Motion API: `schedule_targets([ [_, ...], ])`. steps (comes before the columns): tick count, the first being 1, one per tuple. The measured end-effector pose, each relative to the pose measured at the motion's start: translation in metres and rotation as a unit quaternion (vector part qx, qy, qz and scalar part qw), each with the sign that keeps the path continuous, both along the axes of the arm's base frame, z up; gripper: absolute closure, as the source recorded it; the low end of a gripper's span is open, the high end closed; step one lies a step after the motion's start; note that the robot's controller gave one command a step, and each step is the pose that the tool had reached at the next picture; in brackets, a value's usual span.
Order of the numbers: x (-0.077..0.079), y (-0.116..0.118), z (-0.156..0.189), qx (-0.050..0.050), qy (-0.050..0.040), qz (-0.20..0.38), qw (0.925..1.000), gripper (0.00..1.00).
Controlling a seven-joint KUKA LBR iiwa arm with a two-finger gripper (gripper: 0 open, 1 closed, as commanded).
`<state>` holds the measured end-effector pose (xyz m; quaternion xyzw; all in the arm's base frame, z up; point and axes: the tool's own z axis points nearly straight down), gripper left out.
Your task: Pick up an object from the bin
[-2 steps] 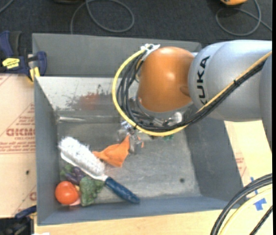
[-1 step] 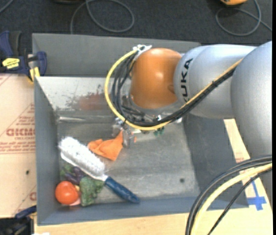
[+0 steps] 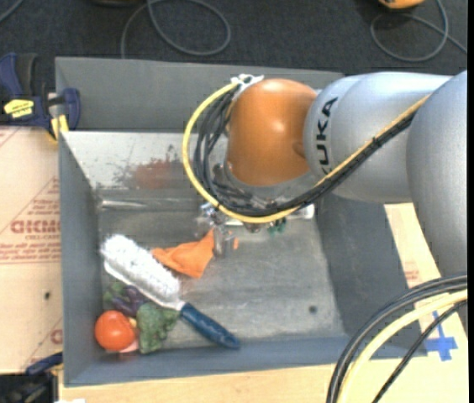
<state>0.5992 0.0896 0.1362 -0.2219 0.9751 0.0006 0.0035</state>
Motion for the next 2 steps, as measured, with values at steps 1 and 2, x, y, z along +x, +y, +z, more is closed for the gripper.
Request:
schedule_targets([
  [1,0.006,-0.011,-0.007,0.004,-0.0161,-0.047,0.9988,1.00],
  [2,-0.027,0.019,0.116,0.001,-0.0023,-0.023,0.9997,1.00],
])
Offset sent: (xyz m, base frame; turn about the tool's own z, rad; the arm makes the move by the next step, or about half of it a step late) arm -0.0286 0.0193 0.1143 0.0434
